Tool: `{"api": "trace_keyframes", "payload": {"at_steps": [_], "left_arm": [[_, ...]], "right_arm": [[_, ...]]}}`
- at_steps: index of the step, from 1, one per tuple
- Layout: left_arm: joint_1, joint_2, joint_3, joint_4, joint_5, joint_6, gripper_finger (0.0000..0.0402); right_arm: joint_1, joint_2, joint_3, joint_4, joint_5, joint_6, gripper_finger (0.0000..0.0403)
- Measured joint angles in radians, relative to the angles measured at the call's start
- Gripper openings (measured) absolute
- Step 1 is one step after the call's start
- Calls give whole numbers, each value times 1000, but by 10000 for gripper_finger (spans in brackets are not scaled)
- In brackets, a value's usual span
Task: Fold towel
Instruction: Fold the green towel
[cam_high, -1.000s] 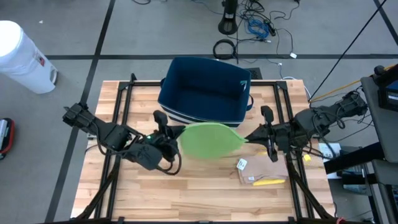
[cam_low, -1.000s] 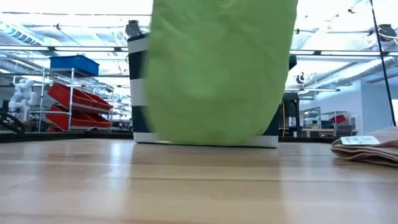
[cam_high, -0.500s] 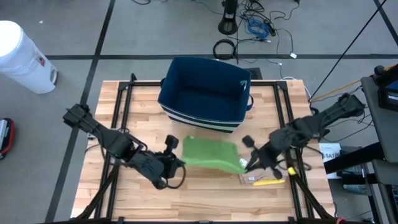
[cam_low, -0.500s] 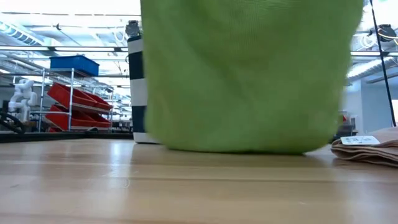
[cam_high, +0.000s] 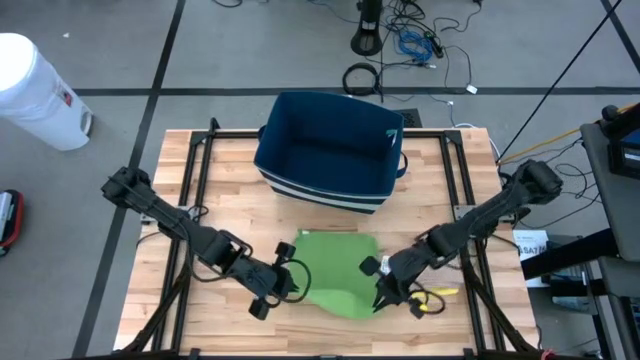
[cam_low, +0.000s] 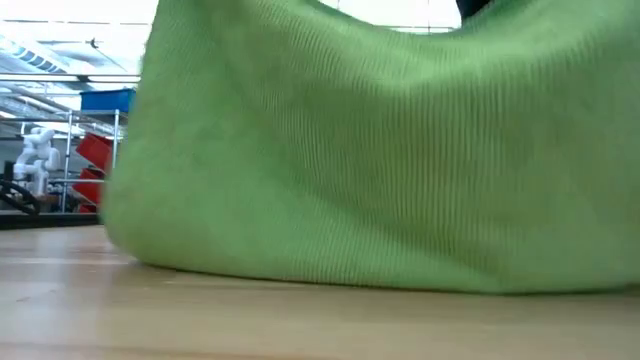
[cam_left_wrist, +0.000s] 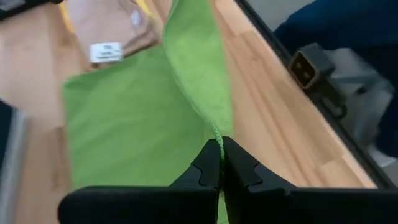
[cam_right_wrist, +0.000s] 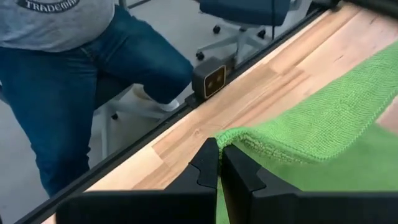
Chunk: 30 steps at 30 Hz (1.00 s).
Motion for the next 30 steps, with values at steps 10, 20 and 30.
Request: {"api": "trace_keyframes", "payload": {"at_steps": [10,20,30], "left_arm": [[4,42,-153,169,71,-64,1],[81,117,-186,214,-17,21,1],[181,116,-186,154,-136,60,1]], "right_arm": [[30,124,0,15,35,50,0],[3,119,0,-137,235,-23,0],[-67,85,0,-370,415,-36,0]]}}
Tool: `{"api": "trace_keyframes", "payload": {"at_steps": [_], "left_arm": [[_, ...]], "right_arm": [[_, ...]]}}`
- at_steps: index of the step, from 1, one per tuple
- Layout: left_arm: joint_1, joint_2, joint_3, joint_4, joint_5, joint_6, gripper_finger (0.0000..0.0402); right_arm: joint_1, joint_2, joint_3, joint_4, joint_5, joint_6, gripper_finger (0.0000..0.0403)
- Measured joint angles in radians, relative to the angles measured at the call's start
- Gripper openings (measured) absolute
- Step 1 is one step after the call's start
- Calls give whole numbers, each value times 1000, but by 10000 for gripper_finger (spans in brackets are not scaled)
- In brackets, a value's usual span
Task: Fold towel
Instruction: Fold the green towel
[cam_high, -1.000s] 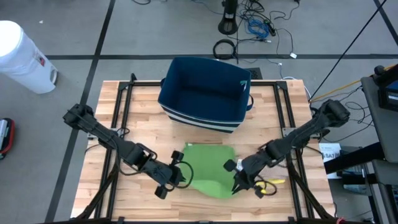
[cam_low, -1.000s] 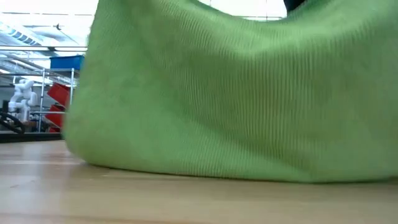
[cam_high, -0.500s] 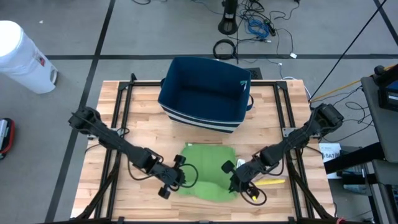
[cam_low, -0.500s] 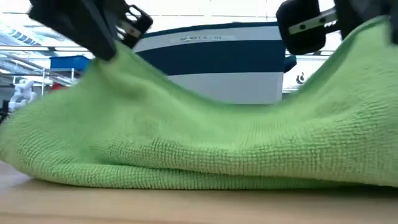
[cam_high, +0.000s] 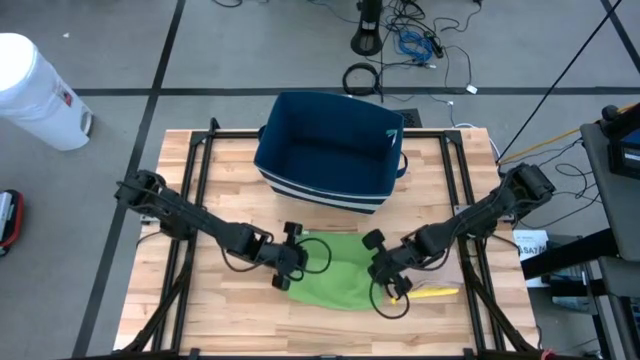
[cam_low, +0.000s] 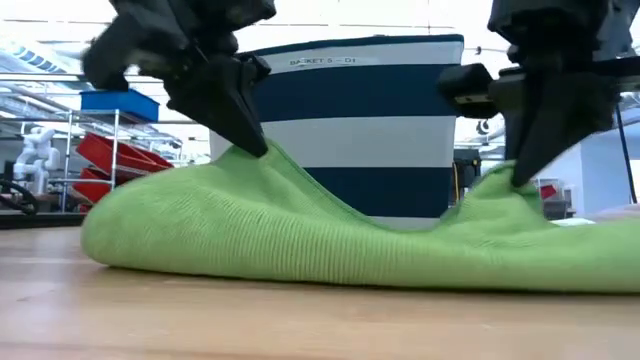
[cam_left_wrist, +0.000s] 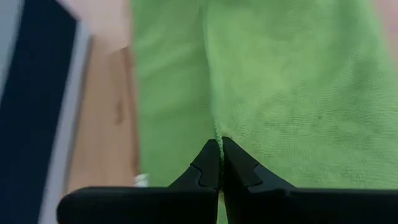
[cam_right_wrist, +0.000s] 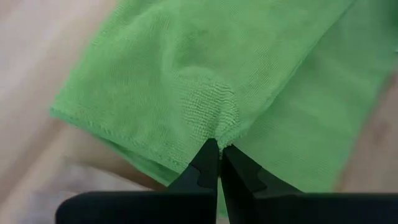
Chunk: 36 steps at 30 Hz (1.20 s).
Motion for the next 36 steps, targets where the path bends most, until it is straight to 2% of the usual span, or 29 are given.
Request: {"api": "trace_keyframes", "payload": {"at_steps": [3,8,19,24,36], "left_arm": [[18,0,0,-19,-43,-3,1],[51,0,0,-14,-45,-18,1],[72,0,1,-70,-43,-53,1],[74,0,1,-128,-66,-100,1],[114,0,1,-124,-40,-166,8]], "right_arm": [[-14,-40,0,-29,60,-27,0],[-57,-103,0,-51,110,-57,0],[-168,-102,0,-128,107,-84,0],[-174,-101,0,-183,103,-40,0],[-184,-101,0,-192,98,28,7]]}}
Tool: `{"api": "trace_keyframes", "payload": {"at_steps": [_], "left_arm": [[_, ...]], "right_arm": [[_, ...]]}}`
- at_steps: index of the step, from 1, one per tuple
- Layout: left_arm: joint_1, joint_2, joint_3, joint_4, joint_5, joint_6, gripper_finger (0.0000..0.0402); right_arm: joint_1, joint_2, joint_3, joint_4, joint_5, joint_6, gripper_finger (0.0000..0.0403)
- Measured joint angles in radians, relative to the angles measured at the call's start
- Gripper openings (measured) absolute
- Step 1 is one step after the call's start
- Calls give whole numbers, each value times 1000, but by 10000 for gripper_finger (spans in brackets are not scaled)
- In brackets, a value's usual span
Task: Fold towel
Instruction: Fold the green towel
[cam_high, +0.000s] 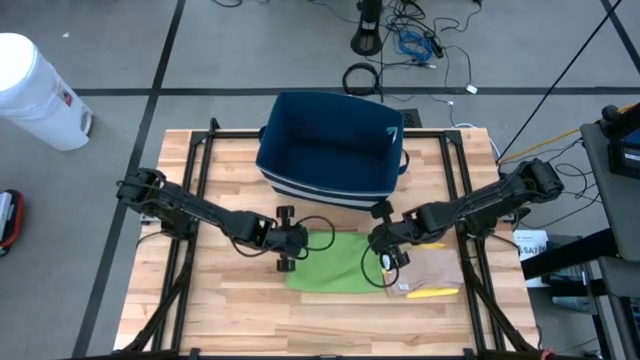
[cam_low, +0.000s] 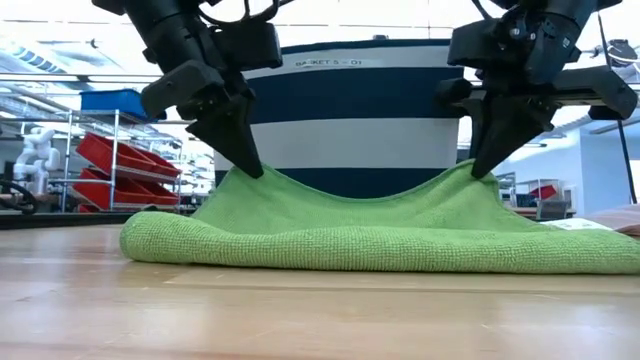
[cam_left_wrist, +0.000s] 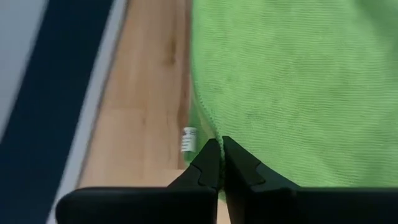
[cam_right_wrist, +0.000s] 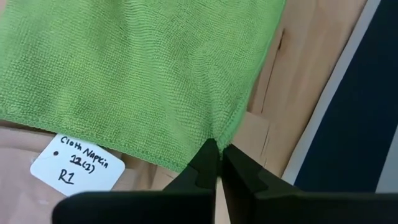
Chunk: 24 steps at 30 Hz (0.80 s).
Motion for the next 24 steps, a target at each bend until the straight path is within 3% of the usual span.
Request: {"api": "trace_keyframes", "payload": {"at_steps": [8,13,17,24], "left_arm": [[-5,0,0,2,117,-2,15],[-13,0,0,-1,71,-40,54],[-16,0,0,-17,6,-58,88],[-17,0,0,-19,-19,-71,110]], "right_arm": [[-3,0,0,-27,4,51,40],[-3,0,0,-29,16,82,96],[-3,0,0,-62,88,125,134],[20,0,0,-72,69,172,150]]}}
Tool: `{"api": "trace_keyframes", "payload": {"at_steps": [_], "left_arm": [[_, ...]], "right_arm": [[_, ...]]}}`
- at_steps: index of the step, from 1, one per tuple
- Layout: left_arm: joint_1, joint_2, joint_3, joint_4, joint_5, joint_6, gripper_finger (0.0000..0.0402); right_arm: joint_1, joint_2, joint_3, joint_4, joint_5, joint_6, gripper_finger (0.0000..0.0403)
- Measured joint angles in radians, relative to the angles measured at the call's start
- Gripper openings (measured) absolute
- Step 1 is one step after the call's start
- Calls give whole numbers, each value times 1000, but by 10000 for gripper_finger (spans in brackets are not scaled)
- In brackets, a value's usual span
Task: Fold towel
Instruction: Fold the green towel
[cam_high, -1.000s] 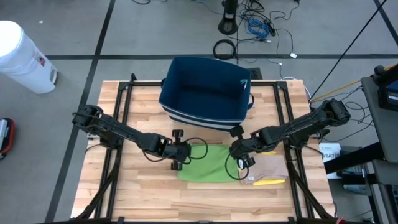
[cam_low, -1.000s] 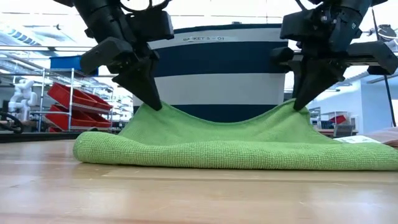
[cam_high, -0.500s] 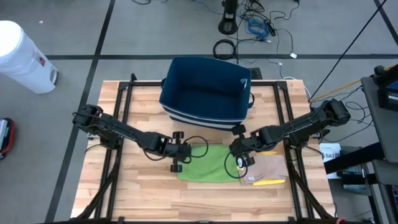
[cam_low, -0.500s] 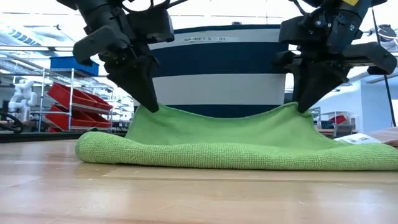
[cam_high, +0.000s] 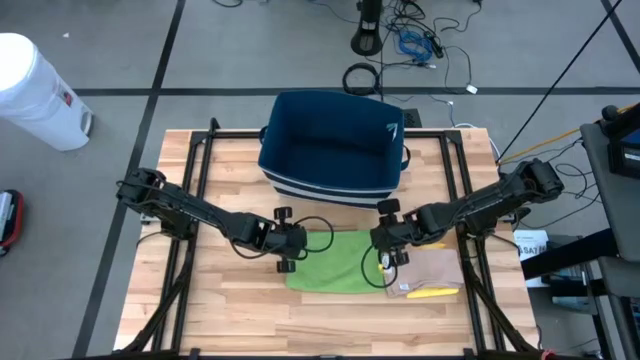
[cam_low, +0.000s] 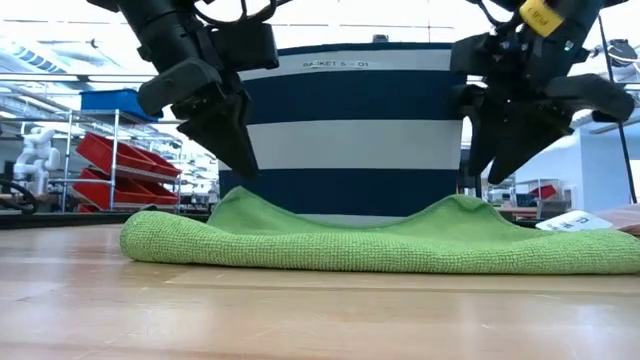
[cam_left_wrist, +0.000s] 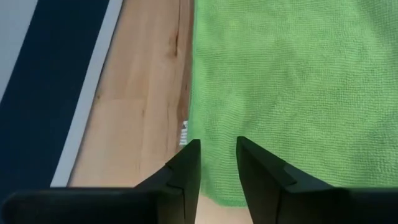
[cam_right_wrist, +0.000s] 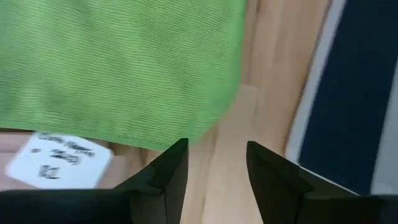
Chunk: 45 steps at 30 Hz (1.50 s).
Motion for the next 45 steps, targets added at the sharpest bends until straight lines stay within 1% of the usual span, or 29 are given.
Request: {"api": "trace_keyframes", "payload": {"at_steps": [4,6,12,15,17,20,26,28,31,34,39,45], "left_arm": [[1,0,0,0,0,0,110],[-1,0,0,2,20,0,110],[-33,0,0,33,212,2,110],[-68,0,0,61,294,9,111],[-97,0,0,82,327,13,111],[-143,0,0,121,322,30,111],[-213,0,0,160,228,33,111],[-225,14,1,201,212,36,111],[-234,55,1,272,209,63,111],[-234,115,1,333,207,92,111],[-223,202,1,449,188,134,111],[-221,224,1,581,115,191,111]], "right_arm": [[40,0,0,33,-16,2,147],[64,0,0,61,-35,2,145],[135,0,0,165,-139,8,144],[177,0,0,224,-179,12,144],[203,0,0,268,-197,19,144],[242,6,0,323,-200,27,144],[294,73,0,353,-196,57,144],[302,106,0,349,-193,71,144],[310,147,0,348,-182,79,144],[320,174,0,343,-136,91,144],[329,219,0,334,-136,114,144],[354,276,0,332,-125,130,144]]}}
